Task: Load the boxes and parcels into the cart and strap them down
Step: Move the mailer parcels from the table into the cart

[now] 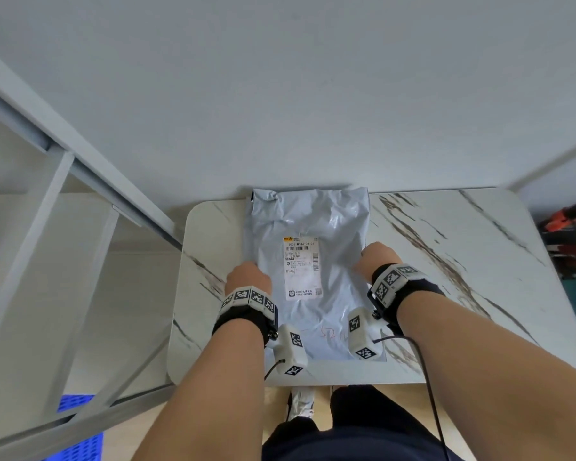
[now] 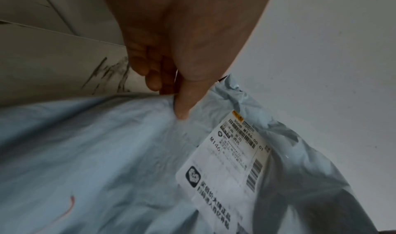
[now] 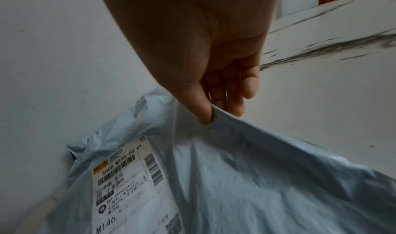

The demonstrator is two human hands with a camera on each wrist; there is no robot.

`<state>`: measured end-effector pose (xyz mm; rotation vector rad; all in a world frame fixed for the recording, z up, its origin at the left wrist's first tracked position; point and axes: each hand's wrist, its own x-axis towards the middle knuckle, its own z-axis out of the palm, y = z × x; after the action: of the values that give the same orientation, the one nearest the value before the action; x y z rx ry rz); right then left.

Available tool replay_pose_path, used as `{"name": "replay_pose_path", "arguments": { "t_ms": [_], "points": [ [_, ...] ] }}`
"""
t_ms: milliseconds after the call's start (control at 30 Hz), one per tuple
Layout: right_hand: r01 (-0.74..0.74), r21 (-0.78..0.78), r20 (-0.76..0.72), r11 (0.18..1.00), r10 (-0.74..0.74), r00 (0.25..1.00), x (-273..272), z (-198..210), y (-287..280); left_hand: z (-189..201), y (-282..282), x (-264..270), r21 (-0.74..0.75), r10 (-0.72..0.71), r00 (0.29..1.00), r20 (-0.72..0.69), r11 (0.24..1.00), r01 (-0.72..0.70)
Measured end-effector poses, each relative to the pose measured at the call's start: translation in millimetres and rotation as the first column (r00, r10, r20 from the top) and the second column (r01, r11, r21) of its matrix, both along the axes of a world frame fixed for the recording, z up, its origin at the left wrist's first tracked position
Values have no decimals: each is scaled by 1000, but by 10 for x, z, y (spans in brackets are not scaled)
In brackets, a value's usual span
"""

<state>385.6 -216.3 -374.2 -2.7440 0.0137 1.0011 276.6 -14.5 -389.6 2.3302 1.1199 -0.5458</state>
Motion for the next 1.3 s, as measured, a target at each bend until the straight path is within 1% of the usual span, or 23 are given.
{"name": "replay_pose_path", "arguments": {
  "t_ms": [133,200,300,333,467,567,667,833,1000,1133,1233,1300],
  "points": [
    [43,15,9,999,-43,999,-42,39,-1,38,-21,-69,0,-37,999,5,999,37],
    [58,14,26,998,-59,998,-101,92,-17,99,-32,-94,17,-78,997,6,997,77],
    [37,-8,62,999,-36,997,-220,199,-78,219,-53,-117,15,-134,991,23,991,133],
    [53,0,81,999,-53,995,-260,242,-107,267,-62,-120,18,-151,988,40,989,150],
    [163,63,137,985,-171,976,-441,415,-276,459,-143,-119,70,-223,964,146,974,215],
    [279,136,141,950,-298,944,-610,498,-494,556,-284,-110,85,-270,937,223,963,257],
    [351,180,145,919,-378,914,-756,576,-780,643,-515,-91,94,-328,904,274,945,314],
    [430,190,188,882,-463,866,-967,736,-1320,799,-1010,-33,134,-441,835,329,897,421],
    [496,148,226,855,-518,825,-1189,804,-2051,900,-1737,93,172,-584,746,320,810,561],
    [589,179,185,788,-615,767,-1381,832,-2766,934,-2481,161,172,-648,691,320,757,631],
    [660,219,205,718,-695,689,-1563,858,-3386,933,-3151,161,150,-685,664,300,721,677],
    [712,210,173,670,-742,648,-1699,863,-3826,904,-3617,115,138,-708,647,282,698,703]
  ]
}}
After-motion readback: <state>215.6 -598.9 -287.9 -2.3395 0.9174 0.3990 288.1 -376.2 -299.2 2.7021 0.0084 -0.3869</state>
